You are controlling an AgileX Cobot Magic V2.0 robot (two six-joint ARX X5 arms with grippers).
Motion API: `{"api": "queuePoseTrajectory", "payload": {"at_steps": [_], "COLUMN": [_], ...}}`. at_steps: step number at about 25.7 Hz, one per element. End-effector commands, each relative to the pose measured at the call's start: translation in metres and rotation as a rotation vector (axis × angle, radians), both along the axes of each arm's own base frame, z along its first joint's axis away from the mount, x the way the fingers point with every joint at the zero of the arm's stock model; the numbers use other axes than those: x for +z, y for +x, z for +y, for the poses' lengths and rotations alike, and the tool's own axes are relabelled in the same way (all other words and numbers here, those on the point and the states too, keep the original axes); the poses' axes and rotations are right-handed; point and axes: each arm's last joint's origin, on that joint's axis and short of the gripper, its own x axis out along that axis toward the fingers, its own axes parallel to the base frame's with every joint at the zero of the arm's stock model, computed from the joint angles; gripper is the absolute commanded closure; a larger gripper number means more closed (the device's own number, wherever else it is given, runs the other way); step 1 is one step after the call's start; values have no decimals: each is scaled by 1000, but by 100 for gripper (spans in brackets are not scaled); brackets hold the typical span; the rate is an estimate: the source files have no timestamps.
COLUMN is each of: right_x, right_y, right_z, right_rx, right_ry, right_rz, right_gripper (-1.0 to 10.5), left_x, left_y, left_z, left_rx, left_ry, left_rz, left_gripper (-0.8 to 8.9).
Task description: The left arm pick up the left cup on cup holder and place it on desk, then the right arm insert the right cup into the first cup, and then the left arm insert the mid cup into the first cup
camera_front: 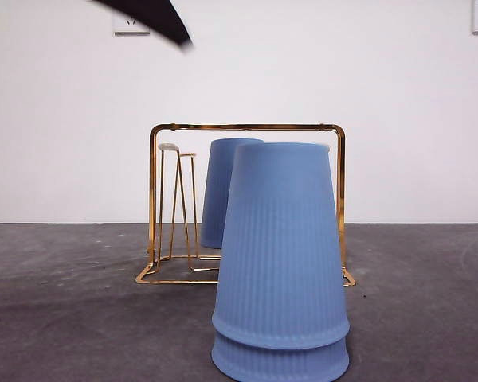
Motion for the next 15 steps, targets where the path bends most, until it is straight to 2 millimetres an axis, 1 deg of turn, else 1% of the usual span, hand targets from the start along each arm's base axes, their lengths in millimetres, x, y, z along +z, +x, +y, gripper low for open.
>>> {"api": "queuePoseTrajectory", "payload": {"at_steps": [1,3,7,10,14,15], "right_x": [0,-3,-11,-17,-28,-34], "right_y": [8,15,34,51,74,86], "right_z": [18,31,67,97,135,148], "right_rx": [26,29,63,100,116,106], "right_ry": [-28,-73,-180,-224,-254,-263], "right_rz": [36,53,51,12,-27,-34], "right_gripper": [421,421,421,421,421,421], "left_x": [22,33,48,54,58,58], "left_y": [-15,-26,-47,-61,-74,-79], "left_z": [19,35,68,88,108,116], "left_rx": [24,12,-17,-9,28,38], "left_ry": [-87,-122,-169,-208,-259,-273], "left_rz": [-36,-75,-148,-162,-139,-132], "left_gripper": [268,268,268,268,279,282]}}
